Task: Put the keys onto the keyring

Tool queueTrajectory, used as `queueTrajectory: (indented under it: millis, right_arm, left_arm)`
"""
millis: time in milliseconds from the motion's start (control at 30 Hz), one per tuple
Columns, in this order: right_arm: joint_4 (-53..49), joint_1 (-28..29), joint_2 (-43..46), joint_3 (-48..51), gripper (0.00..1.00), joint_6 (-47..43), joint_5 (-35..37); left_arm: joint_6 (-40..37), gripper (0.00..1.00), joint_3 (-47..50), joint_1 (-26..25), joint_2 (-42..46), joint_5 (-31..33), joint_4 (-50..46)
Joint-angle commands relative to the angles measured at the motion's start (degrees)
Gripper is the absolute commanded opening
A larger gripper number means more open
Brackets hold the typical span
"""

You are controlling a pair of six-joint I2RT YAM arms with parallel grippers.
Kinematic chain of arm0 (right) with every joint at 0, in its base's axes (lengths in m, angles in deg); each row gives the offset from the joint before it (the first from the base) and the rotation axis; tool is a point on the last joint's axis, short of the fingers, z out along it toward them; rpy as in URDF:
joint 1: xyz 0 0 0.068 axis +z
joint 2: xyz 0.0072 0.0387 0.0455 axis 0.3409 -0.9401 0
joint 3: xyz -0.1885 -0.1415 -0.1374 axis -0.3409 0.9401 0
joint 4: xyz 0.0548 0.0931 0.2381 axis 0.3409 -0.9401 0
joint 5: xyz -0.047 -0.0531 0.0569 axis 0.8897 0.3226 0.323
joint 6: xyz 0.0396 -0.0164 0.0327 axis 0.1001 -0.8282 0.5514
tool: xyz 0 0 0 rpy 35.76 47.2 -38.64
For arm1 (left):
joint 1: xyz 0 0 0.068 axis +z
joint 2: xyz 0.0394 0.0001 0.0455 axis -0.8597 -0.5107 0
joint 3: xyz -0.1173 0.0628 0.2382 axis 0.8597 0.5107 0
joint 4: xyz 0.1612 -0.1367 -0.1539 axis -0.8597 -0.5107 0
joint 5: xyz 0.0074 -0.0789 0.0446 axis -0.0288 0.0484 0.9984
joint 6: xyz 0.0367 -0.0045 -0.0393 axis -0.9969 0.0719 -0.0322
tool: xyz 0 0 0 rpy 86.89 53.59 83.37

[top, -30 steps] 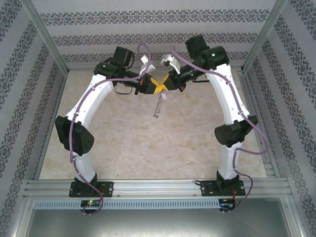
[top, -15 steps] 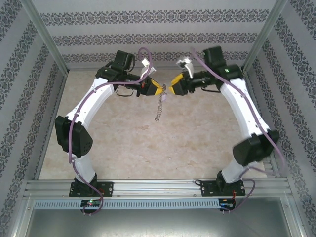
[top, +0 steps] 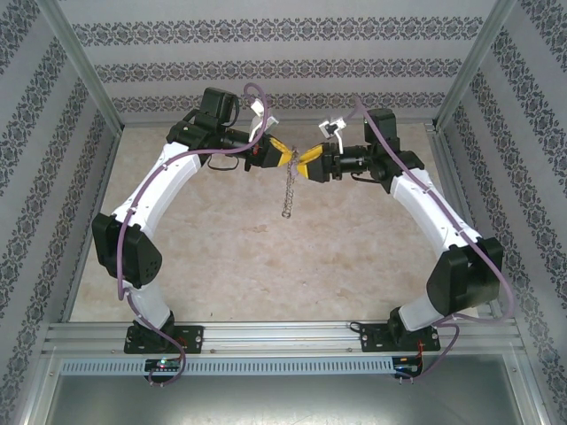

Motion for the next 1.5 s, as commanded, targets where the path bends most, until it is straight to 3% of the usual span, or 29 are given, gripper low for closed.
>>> queueTrajectory:
  millis: [0, 200, 467, 500, 800, 933, 1100, 1233, 1467]
  right_arm:
    - [4.9, 0.9, -0.7, 0.0, 0.53, 1.5, -2.2]
    - [5.2, 0.8, -1.5, -0.2, 0.46, 1.8, -2.3]
    - [3.3, 1.0, -0.7, 2.5, 0.01, 0.4, -4.5]
    - [3.0, 1.0, -0.5, 2.8, 0.00, 0.1, -4.5]
    - [1.6, 3.7, -2.4, 0.8, 0.00, -0.5, -5.1]
    - [1.8, 4.9, -3.6, -1.0, 0.14, 0.3, -4.8]
    - [-1.1, 4.1, -1.8, -1.0, 0.42, -1.5, -3.4]
    - [-0.3, 0.6, 1.9, 1.2, 0.48, -0.9, -2.8]
    - [1.8, -3.9, 6.4, 1.0, 0.49, 1.3, -0.5]
  left_arm:
    - [1.1, 0.00, -0.1, -0.3, 2.3, -2.5, 2.9]
    - [1.7, 0.00, 0.2, -0.4, 2.4, -2.5, 3.5]
    - [2.7, 0.00, 0.6, -0.4, 2.8, -1.5, 5.3]
    - [2.8, 0.00, 0.7, -0.3, 2.8, -1.4, 5.5]
    - [4.2, 0.00, 2.4, -0.3, 3.4, -1.0, 7.9]
    - [4.4, 0.00, 3.4, -0.4, 4.0, -0.9, 8.8]
    - [4.3, 0.00, 4.2, -0.4, 4.5, -0.5, 9.1]
    - [4.2, 0.00, 4.3, -0.4, 4.4, -0.2, 8.9]
    - [4.1, 0.00, 4.6, -0.3, 4.7, 0.1, 8.9]
